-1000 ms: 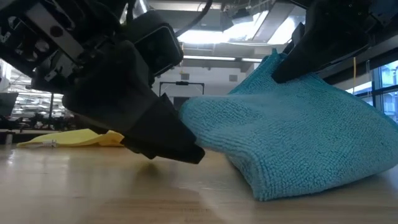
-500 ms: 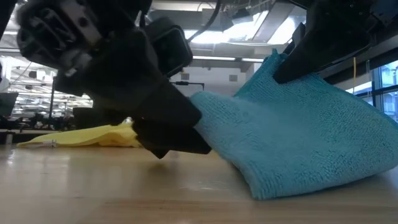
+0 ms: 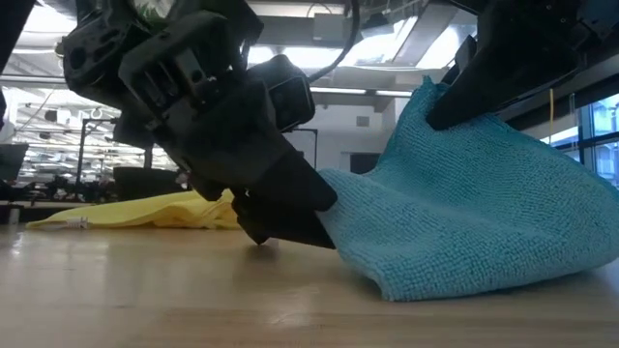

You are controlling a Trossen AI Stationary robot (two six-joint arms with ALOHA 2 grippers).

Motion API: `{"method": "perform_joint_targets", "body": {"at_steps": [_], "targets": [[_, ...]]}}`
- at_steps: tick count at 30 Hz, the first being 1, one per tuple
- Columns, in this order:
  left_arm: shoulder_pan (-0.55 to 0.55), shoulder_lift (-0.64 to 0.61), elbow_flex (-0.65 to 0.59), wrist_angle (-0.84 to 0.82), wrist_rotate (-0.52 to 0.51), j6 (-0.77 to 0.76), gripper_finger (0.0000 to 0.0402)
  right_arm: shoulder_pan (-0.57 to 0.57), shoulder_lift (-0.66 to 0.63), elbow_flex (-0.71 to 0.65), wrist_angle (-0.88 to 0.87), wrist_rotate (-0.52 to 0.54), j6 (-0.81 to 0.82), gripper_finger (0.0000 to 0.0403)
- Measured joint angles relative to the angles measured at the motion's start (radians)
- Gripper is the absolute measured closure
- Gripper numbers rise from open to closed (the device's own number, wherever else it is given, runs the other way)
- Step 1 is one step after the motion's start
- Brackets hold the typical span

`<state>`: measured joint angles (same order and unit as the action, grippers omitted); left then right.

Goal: Fold microfiber towels
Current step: Fold the blue microfiber cloth

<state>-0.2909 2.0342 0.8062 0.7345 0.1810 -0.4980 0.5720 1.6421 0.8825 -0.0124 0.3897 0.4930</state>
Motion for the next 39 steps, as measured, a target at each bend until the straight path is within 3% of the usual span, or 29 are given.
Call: {"method": "perform_joint_targets", "body": {"at_steps": [14,26,33,39], "targets": [[0.060,-0.080,-0.007,-0.170,0.046,0.067,0.0188,0.001,0.000,0.000,0.000,-0.018,0.001,0.0400],[0.029,-0.082,-0.006,-0.043,0.049,0.089,0.0188,0.001,0.000,0.000,0.002,-0.017,-0.002,0.0400],[0.028,-0.083,-0.006,-0.047,0.048,0.108,0.0190,0.001,0.000,0.000,0.002,-0.017,-0.004,0.0400],[0.030,-0.075,-0.005,-0.076,-0.014,0.108,0.0188,0.001,0.000,0.000,0.013,-0.017,-0.012,0.0400]]}}
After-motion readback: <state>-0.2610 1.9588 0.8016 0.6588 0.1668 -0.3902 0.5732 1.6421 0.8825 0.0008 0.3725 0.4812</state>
